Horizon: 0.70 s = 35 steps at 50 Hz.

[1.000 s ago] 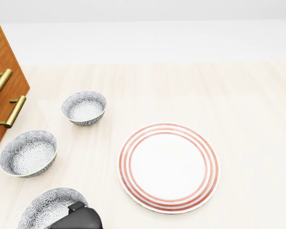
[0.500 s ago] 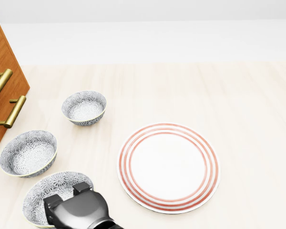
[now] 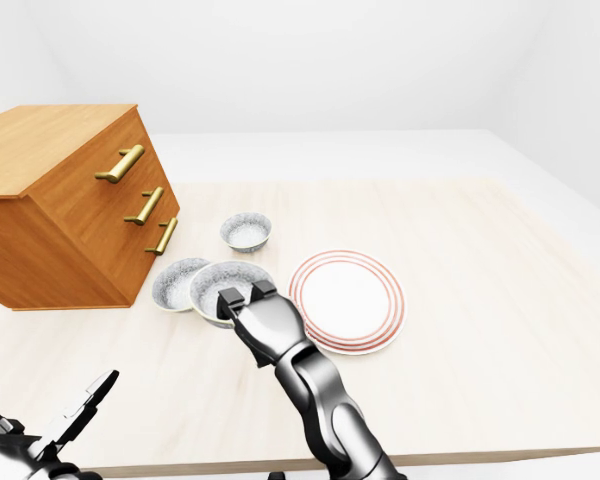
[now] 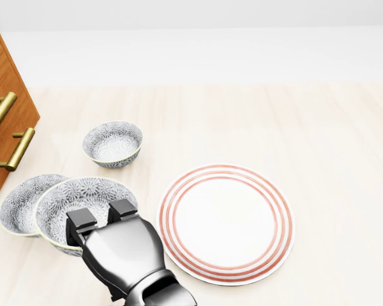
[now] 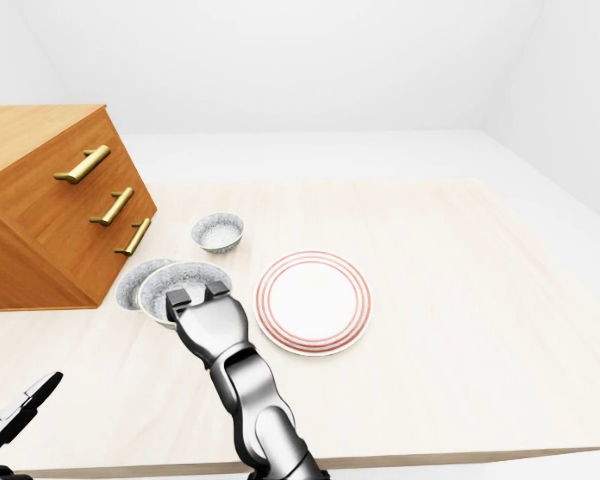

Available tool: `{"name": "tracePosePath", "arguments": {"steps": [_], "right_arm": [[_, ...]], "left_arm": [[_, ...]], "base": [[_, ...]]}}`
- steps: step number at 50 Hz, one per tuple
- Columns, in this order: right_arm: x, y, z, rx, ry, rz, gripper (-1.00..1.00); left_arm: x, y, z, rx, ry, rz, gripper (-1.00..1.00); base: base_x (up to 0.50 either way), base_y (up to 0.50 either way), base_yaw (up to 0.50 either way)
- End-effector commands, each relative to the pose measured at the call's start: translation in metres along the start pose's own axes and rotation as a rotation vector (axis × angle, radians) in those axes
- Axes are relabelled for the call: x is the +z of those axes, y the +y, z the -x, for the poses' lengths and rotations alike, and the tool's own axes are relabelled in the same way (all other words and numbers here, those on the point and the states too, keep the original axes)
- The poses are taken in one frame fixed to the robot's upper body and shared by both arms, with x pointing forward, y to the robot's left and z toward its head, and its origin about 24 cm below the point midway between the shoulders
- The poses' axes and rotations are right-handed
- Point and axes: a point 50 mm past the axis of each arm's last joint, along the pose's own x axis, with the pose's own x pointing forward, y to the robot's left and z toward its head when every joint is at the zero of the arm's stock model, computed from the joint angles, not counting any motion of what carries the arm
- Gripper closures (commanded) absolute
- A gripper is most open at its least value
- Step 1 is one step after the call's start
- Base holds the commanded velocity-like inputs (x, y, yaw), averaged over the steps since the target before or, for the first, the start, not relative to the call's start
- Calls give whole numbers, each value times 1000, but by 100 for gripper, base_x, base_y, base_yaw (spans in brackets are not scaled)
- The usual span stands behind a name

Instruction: Put the bowl at the front on the plate.

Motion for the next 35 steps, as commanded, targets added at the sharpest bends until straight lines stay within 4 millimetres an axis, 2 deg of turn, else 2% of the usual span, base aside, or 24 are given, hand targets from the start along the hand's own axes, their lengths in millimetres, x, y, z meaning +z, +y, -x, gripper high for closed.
{"name": "tracePosePath", "arguments": {"steps": [1, 3, 9, 13, 14, 21, 29, 35], "right_arm": [[-11, -16, 6, -76, 77, 141, 100], [-14, -18, 9, -93, 87, 129, 100], [-24, -22, 18, -78, 177, 267, 100], [-29, -22, 25, -55, 211, 282, 100], [-29, -26, 28, -103, 202, 244, 100], [-36, -29, 42, -119, 240, 284, 100], [-38, -44, 62, -188, 284, 326, 100], [-36, -47, 70, -192, 291, 325, 100]], "left_arm": [[0, 0, 1, -4, 2, 0, -100], [2, 1, 1, -3, 1, 0, -100], [0, 0, 1, -5, -1, 1, -100], [3, 2, 1, -5, -1, 1, -100], [2, 1, 1, -5, -1, 1, -100], [0, 0, 1, -5, -2, -1, -100], [0, 0, 1, -6, -2, -5, -100], [1, 1, 1, -6, -4, -6, -100]], "base": [[0, 0, 0], [0, 0, 0], [0, 0, 0], [0, 0, 0], [0, 0, 0], [0, 0, 0], [0, 0, 0], [0, 0, 0]]}}
